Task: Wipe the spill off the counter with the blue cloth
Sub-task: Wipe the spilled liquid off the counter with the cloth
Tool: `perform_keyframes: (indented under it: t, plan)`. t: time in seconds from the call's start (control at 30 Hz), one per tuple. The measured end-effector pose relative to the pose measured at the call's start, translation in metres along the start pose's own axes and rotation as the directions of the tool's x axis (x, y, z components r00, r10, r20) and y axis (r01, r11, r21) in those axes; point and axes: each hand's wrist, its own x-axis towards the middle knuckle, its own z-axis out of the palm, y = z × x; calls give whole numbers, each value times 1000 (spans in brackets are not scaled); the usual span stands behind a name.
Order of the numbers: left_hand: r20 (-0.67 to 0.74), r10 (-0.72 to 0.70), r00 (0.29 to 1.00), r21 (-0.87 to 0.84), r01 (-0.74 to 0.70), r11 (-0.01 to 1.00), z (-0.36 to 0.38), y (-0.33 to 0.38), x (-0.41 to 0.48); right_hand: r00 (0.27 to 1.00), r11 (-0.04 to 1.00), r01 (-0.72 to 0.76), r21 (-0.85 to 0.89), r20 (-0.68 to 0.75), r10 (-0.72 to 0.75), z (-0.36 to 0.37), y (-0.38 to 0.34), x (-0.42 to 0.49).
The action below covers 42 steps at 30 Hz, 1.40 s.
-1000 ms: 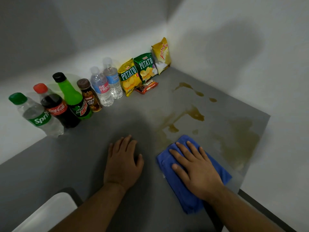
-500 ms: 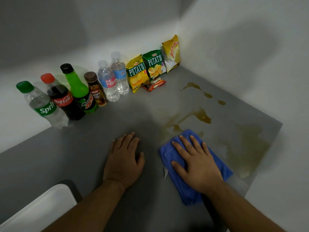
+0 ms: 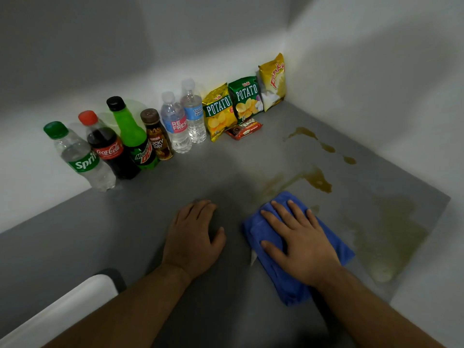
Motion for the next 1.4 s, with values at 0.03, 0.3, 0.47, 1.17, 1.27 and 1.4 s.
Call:
perform_keyframes:
  t: [0.03, 0.3, 0.47, 1.17, 1.27, 1.4]
  plan:
    - [-8, -3, 1000, -6, 2, 1000, -2, -2, 4, 999, 999, -33, -12, 3, 33, -3, -2, 9]
    - [-27, -60, 998, 69, 62, 996, -2, -15, 20, 999, 999, 52, 11, 6, -52, 2, -45, 29]
    - [-52, -59, 997, 47, 62, 997, -2, -17, 20, 991, 991, 136, 16, 12, -136, 1, -19, 10]
    - [-42, -53, 998, 34, 54, 998, 2, -19, 22, 999, 998, -51, -37, 13, 52, -10, -34, 78]
    - [-21, -59, 998, 27, 60, 998, 1, -20, 23, 999, 999, -25, -36, 19, 25, -7, -56, 87]
    - [-37, -65, 997, -22, 64, 998, -4, -25, 25, 990, 990, 142, 23, 23, -142, -3, -40, 69]
